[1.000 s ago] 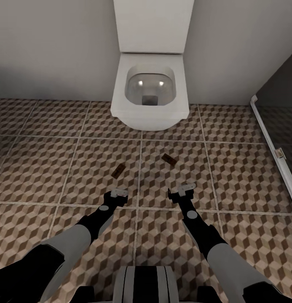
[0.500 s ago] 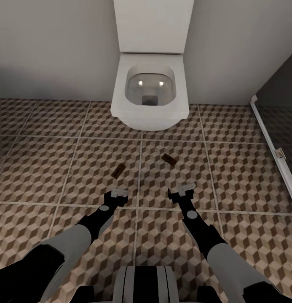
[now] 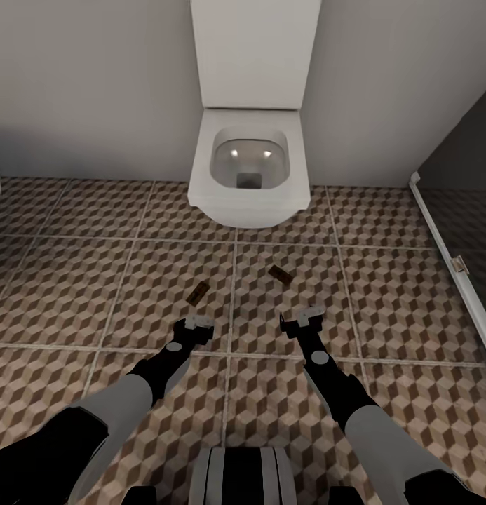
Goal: Take the four mousetraps from the cabinet in the bathroom and place them on the bathroom floor. Make sure all four end up on the same floor surface, and ensure that at least two of them are either under or directly next to the same bathroom sink.
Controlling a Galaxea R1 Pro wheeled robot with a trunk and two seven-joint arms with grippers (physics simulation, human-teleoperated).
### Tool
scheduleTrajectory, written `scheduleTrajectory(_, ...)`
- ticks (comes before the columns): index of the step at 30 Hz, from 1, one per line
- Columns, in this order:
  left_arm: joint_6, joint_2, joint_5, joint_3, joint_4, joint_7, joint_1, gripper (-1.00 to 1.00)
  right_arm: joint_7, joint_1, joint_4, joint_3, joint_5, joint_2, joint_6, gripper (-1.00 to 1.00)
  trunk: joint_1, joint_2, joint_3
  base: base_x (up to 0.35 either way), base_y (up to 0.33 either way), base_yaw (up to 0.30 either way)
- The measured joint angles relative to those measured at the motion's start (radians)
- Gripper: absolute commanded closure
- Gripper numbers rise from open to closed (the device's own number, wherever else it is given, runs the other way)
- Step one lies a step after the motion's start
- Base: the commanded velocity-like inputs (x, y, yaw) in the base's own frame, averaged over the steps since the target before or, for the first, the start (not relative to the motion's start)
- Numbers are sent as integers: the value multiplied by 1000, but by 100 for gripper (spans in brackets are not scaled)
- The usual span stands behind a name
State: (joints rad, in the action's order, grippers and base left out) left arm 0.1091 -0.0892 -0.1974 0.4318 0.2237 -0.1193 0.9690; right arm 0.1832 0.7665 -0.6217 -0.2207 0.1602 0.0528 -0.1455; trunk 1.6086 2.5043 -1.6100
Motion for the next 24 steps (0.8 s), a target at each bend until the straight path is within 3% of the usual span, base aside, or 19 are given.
scheduleTrajectory(19, 2, -10, 0, 0, -4, 4, 0, -100, 0, 0, 1, -1, 0, 1, 0, -100, -9, -4, 74, 0, 0, 0)
scheduleTrajectory(24, 4, -10, 0, 0, -31, 6, 0, -100, 0, 0, 1, -2, 0, 1, 0, -100, -28, -39, 89, 0, 0, 0)
